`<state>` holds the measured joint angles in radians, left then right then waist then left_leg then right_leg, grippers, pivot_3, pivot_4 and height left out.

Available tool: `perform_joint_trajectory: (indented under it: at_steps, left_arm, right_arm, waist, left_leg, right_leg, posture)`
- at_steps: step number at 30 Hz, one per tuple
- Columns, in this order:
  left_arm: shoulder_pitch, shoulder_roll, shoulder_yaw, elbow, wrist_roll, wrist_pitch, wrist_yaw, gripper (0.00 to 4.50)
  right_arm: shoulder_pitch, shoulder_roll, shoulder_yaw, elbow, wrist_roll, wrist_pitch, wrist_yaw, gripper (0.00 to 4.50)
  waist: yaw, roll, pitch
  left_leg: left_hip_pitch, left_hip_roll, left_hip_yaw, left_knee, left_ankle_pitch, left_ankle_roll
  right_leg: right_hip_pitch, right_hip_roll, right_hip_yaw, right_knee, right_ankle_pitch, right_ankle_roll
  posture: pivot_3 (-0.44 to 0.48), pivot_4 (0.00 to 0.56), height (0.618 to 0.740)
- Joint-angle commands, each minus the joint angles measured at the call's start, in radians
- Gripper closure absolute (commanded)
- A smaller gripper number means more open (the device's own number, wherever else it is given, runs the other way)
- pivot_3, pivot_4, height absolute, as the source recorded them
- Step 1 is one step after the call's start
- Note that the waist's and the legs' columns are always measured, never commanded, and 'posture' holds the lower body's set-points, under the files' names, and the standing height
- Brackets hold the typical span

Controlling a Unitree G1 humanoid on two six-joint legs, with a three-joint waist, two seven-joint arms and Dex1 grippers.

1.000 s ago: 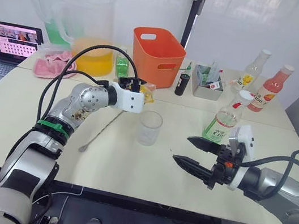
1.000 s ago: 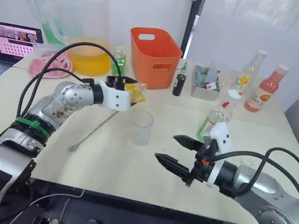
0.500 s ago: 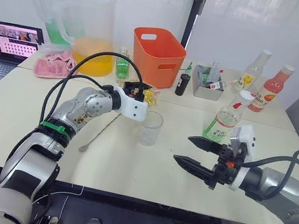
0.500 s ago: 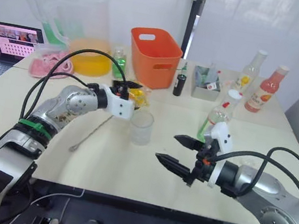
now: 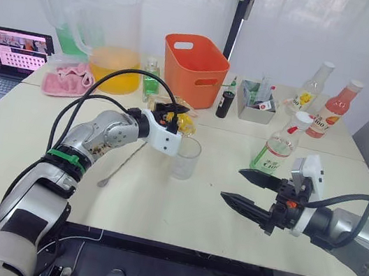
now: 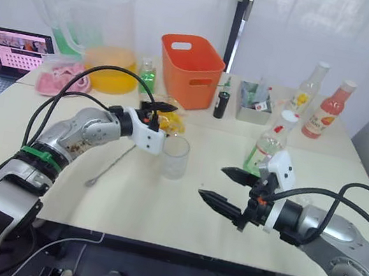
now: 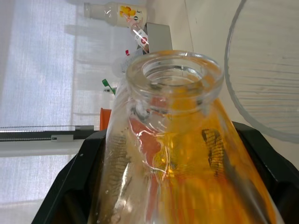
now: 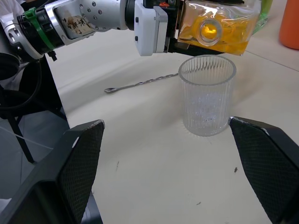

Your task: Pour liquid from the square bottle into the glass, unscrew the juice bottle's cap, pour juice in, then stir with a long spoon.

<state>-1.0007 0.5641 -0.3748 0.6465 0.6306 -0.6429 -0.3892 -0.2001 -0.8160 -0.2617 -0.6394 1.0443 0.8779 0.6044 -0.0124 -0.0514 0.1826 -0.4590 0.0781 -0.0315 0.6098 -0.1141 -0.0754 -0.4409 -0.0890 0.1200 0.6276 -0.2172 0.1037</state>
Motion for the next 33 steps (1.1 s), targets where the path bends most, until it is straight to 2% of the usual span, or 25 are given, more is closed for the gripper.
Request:
perform_joint_trajectory:
  at_steps: [1,33]
  left_arm:
    - [-0.058,0.011,0.027,-0.034,-0.002,-0.026,0.062,1.66]
    - [-0.111,0.024,-0.015,-0.009,0.163,-0.069,0.221,1.66]
  right_arm:
    - [-0.017,-0.001,-0.025,-0.025,0.028,-0.021,-0.001,0.00]
    - [-0.016,0.012,-0.016,-0.020,0.032,-0.027,-0.009,0.00]
  waist:
    - [0.000,0.000,0.000]
    - [0.000,0.000,0.000]
  left_leg:
    - [0.000,0.000,0.000,0.000,0.000,0.000]
    - [0.000,0.000,0.000,0.001,0.000,0.000]
  right_leg:
    - [0.000,0.000,0.000,0.000,0.000,0.000]
    - [0.000,0.000,0.000,0.001,0.000,0.000]
  posture:
    - [0.000,0.150,0.717]
    - [0.000,0.150,0.717]
